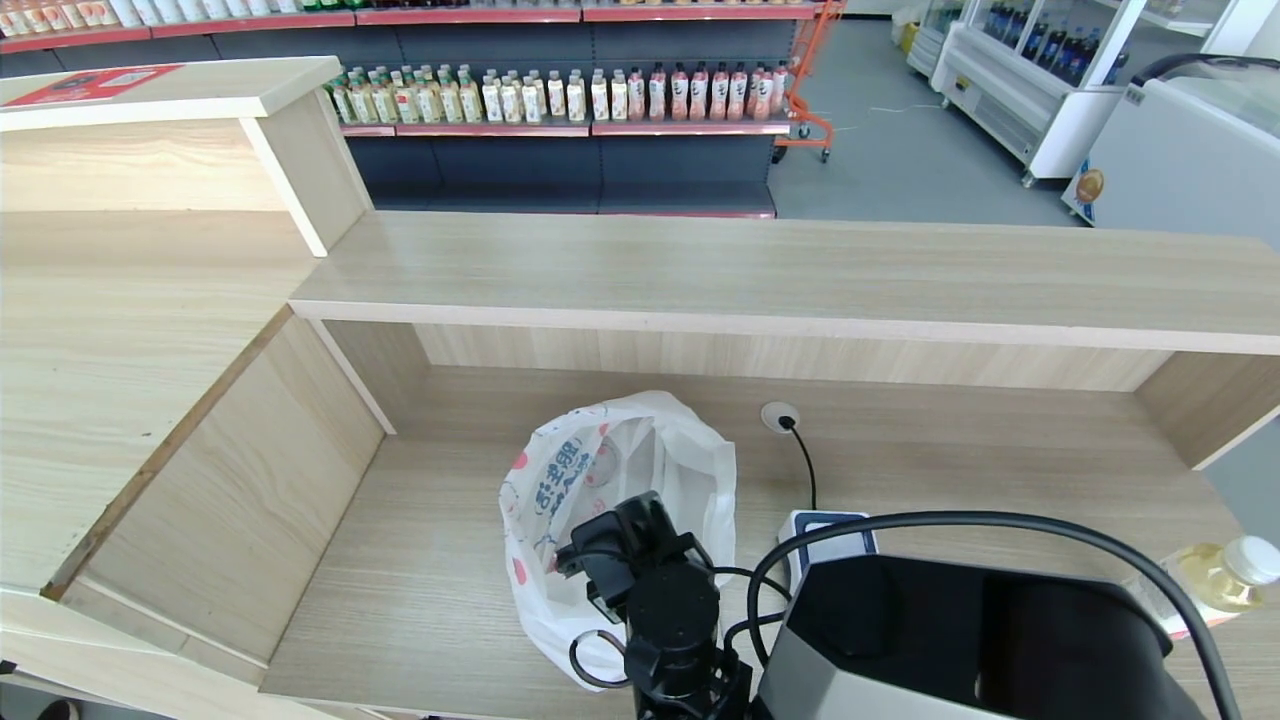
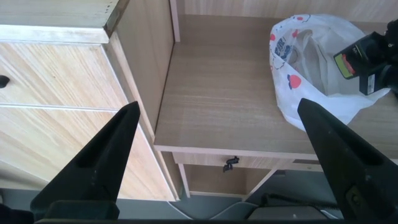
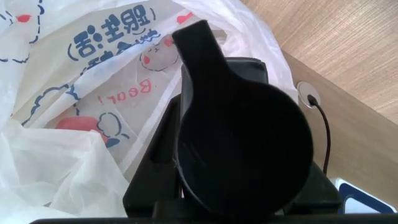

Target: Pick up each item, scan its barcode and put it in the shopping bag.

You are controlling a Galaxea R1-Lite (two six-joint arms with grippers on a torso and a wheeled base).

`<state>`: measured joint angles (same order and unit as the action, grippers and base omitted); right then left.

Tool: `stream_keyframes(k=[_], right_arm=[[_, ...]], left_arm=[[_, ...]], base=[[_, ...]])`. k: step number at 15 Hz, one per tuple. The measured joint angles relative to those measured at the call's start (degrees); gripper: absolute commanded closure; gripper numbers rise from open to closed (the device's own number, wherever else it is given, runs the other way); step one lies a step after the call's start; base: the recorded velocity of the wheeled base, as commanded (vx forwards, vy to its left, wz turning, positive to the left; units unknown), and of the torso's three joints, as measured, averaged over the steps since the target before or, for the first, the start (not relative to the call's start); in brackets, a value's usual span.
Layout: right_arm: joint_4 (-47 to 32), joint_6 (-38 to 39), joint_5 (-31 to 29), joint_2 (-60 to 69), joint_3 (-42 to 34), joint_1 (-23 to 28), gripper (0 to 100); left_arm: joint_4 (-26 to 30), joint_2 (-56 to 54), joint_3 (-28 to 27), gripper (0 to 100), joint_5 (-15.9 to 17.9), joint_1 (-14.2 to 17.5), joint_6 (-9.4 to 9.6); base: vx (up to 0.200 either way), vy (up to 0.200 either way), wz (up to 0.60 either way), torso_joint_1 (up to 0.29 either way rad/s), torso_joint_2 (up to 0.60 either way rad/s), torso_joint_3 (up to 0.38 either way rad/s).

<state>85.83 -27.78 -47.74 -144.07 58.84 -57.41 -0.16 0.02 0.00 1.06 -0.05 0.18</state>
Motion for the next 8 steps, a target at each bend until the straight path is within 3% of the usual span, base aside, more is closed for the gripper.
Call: stream_keyframes(k=[8], right_arm=[[0.0, 0.0, 0.0, -0.7, 0.5, -0.3, 100]], left_arm=[[0.0, 0.0, 0.0, 0, 0.0, 0.0, -0.02]], base=[[0.0, 0.0, 0.0, 0.0, 0.0, 0.0]])
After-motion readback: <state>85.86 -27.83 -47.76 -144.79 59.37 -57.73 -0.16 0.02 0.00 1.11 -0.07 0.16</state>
